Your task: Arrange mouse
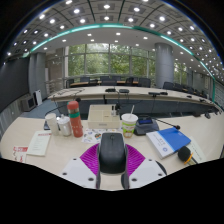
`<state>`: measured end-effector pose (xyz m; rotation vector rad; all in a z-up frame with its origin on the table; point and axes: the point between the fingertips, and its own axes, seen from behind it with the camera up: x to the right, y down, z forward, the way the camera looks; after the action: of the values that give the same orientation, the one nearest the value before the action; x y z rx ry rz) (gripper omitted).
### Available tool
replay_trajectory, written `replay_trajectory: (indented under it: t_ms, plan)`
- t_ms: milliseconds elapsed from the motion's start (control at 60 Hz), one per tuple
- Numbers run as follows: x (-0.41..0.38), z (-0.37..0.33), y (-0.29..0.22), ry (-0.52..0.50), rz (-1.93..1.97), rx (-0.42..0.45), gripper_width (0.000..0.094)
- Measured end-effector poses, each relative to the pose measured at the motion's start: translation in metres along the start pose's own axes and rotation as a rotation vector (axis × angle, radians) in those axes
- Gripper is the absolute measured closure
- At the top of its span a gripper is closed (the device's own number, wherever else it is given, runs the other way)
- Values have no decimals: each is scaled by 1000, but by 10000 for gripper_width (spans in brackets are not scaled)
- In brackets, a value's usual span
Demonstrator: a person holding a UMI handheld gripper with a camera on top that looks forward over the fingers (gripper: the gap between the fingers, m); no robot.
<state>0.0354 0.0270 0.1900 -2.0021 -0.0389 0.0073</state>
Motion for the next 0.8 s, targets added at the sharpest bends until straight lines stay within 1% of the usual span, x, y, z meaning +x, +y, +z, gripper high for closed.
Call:
replay_trajectory:
  t_ms: [83,183,317,417,467,517,583,600,617,633,667,683,717,800]
  plan:
    - [61,18,35,34,12,-59,622]
    - [110,41,89,51,-19,-127,621]
    - [135,64,146,34,-23,-207,622]
    - [141,74,175,14,7,-251,613]
    - [142,74,186,12,27,-284,560]
    - [143,75,184,0,24,-253,513]
    - [143,72,189,-11,10,-274,447]
    - [144,71,188,-11,8,-274,416]
    - [144,70,188,-10,7,-275,361]
    - [144,69,188,-9,6,-272,284]
    - [144,64,187,-4,5,-275,93]
    - [145,62,186,-1,5,-275,64]
    - [146,58,181,6,6,-267,100]
    - [145,39,168,19,10,-241,78]
